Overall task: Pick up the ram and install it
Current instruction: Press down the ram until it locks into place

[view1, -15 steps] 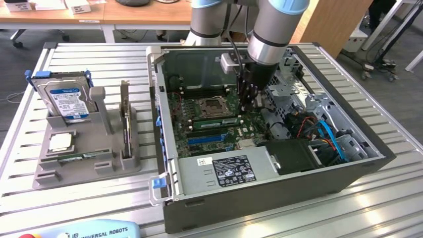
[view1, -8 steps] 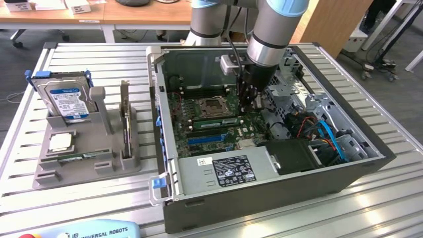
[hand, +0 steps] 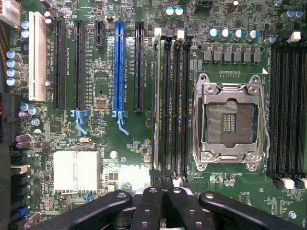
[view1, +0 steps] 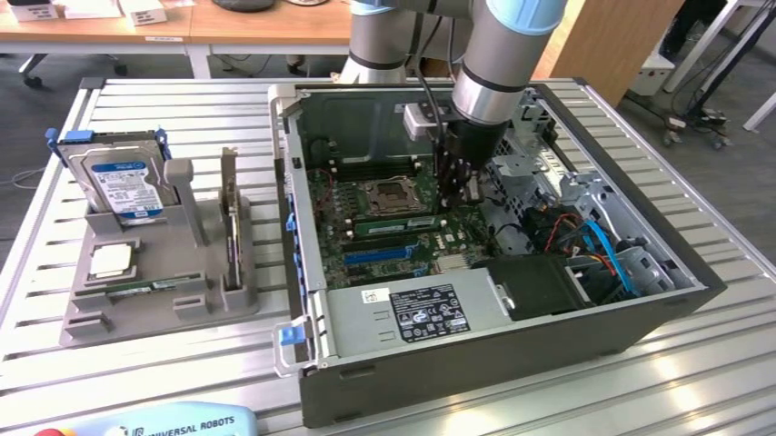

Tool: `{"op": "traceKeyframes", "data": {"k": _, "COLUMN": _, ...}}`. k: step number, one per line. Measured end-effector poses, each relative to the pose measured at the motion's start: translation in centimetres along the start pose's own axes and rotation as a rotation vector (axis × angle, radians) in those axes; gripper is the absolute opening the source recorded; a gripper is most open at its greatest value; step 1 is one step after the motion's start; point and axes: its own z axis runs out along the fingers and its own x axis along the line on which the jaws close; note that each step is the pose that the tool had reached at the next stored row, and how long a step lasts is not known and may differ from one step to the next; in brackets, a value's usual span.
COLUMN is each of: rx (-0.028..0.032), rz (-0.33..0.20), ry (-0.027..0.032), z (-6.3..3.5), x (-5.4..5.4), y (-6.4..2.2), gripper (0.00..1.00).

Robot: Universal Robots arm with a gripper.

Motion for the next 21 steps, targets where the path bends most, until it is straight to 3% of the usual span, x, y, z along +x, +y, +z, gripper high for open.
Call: {"op": "traceKeyframes", "data": {"k": 21, "rx": 0.0000, "rz": 0.000, "ry": -0.0023, "z": 0.64, "x": 0.06, "y": -0.02, "gripper": 0.10}}
